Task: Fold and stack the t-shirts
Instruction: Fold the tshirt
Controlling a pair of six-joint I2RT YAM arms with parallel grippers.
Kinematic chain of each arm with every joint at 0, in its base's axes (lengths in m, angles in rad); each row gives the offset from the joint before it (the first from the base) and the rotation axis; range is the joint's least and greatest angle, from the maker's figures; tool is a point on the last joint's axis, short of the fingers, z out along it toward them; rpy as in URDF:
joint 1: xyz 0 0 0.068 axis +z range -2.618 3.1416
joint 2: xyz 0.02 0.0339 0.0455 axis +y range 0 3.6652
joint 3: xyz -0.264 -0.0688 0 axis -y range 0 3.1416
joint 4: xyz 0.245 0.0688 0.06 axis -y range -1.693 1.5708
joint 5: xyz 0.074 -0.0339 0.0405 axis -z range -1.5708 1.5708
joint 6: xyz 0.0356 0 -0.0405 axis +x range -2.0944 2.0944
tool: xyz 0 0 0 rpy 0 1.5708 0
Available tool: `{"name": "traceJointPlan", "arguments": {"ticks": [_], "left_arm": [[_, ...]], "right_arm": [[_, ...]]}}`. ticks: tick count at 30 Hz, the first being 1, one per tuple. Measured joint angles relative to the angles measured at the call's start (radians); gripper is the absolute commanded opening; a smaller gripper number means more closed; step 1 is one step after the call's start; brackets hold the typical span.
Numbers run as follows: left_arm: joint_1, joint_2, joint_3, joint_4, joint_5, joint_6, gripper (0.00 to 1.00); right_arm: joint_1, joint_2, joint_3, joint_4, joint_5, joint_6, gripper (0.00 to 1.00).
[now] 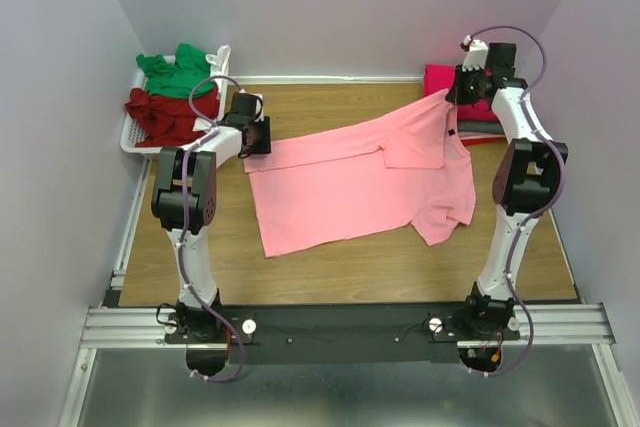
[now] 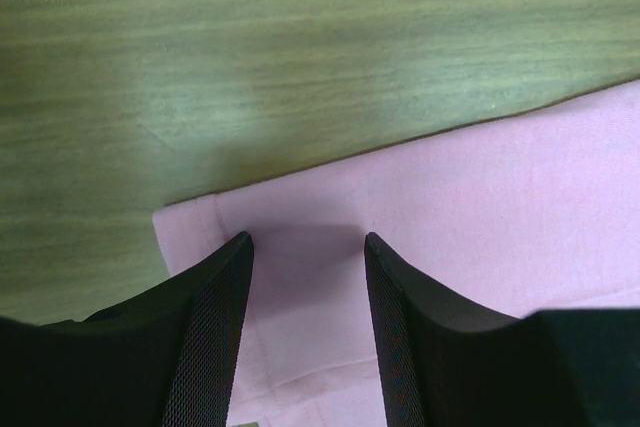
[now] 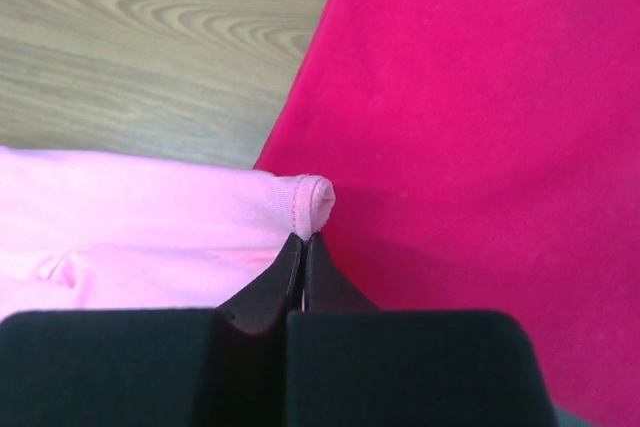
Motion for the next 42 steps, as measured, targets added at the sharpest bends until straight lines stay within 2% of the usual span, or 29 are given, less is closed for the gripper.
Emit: {"name": "traceJointPlan", "arguments": {"ticks": [3,5,6,7,10,15,16,18,20,23,25,29,32,34,38,42], "left_arm": [[0.000,0.021,0.036,-0.018,0.001,-0.001,0.57],[0.000,0.037,0.061,-0.028,0.003,-0.001,0.57],[0.000,0.039,0.068,-0.032,0.004,-0.001,0.57],[0.000,0.040,0.073,-0.036,0.007,-0.001,0.57],[0.000,0.036,0.082,-0.041,0.029,-0.001,0.60],[-0.005,-0.038,0.082,-0.058,0.080,0.001,0.68],[-0.006,-0.064,0.082,-0.060,0.087,0.001,0.68],[-0.009,-0.139,0.081,-0.059,0.101,0.002,0.69],[-0.012,-0.233,0.070,-0.043,0.109,0.004,0.69],[-0.014,-0.440,-0.019,0.019,0.113,0.008,0.75],[-0.014,-0.594,-0.147,0.085,0.114,0.007,0.98],[-0.005,-0.942,-0.476,0.199,0.153,-0.047,0.97],[0.014,-1.110,-0.676,0.238,0.229,-0.124,0.87],[0.020,-1.170,-0.769,0.246,0.271,-0.180,0.81],[0.009,-1.245,-0.938,0.227,0.357,-0.319,0.82],[-0.139,-1.281,-0.976,0.187,0.356,-0.433,0.82]], "right_arm": [[0.002,0.031,0.040,-0.001,0.024,0.006,0.02],[0.004,0.044,0.064,-0.005,0.040,0.012,0.10],[0.005,0.051,0.081,-0.006,0.053,0.016,0.16],[0.006,0.057,0.094,-0.006,0.060,0.018,0.32],[0.011,0.067,0.134,-0.005,0.099,0.029,0.52],[0.013,0.053,0.131,0.006,0.152,0.036,0.66],[0.013,0.041,0.114,0.003,0.161,0.030,0.73],[0.013,0.003,0.069,0.000,0.175,0.020,0.80],[0.012,-0.051,0.001,0.005,0.177,0.004,0.98],[0.012,-0.216,-0.162,0.005,0.146,-0.052,1.00],[0.012,-0.337,-0.282,0.012,0.089,-0.090,1.00],[0.012,-0.620,-0.574,0.012,-0.173,-0.243,1.00],[0.022,-0.760,-0.762,-0.086,-0.370,-0.426,0.99],[0.040,-0.819,-0.882,-0.130,-0.458,-0.528,0.99],[0.051,-0.866,-1.035,-0.194,-0.529,-0.624,1.00],[0.051,-0.900,-1.113,-0.214,-0.552,-0.669,1.00]]}}
